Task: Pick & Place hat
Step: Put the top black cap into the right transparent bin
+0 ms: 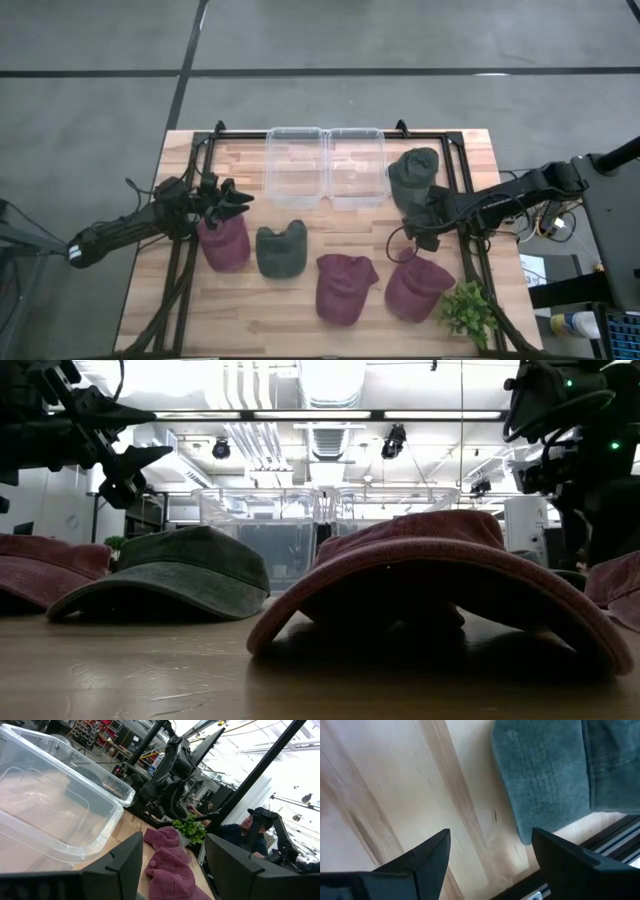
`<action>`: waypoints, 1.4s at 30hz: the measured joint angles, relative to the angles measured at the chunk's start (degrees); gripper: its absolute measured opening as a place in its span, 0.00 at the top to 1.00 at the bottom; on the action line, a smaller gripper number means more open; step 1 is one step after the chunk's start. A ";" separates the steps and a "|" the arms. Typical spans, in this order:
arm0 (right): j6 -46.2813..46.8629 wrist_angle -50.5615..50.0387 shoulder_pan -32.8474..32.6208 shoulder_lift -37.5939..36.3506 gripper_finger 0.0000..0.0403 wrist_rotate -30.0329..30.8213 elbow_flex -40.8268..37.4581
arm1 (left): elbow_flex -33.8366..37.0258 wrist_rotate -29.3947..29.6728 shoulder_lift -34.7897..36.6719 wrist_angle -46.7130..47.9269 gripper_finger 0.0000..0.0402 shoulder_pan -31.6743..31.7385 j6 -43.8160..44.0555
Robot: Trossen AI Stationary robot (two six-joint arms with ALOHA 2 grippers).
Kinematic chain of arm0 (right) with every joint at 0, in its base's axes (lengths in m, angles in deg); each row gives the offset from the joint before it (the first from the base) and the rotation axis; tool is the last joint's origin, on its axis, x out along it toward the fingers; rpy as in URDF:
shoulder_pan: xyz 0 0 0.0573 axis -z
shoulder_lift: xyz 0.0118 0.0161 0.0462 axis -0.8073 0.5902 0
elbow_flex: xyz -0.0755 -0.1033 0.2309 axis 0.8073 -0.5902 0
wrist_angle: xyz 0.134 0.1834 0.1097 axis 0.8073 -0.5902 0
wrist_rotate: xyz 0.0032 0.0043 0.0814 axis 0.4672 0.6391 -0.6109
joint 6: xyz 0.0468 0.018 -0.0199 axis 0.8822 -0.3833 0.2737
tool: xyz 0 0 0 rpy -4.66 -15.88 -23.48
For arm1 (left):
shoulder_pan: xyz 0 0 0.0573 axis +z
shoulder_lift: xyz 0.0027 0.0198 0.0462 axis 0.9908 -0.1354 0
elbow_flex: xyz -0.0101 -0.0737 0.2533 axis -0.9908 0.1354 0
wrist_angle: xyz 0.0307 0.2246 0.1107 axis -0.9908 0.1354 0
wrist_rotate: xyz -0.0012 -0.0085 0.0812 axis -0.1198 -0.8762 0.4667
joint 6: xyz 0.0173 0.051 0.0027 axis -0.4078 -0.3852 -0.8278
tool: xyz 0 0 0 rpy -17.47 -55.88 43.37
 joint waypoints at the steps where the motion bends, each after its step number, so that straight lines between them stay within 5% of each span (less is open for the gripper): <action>1: 0.00 0.35 0.00 0.08 0.32 0.02 -0.03 | 0.00 0.00 0.00 0.00 0.49 0.00 0.00; 24: 8.98 11.12 0.11 0.06 0.35 -1.75 1.27 | 0.00 0.00 0.00 -0.01 0.49 -0.01 0.00; 42: 4.70 15.08 -1.77 0.06 0.35 -4.37 6.25 | 0.00 -0.02 0.00 -0.02 0.49 0.00 0.00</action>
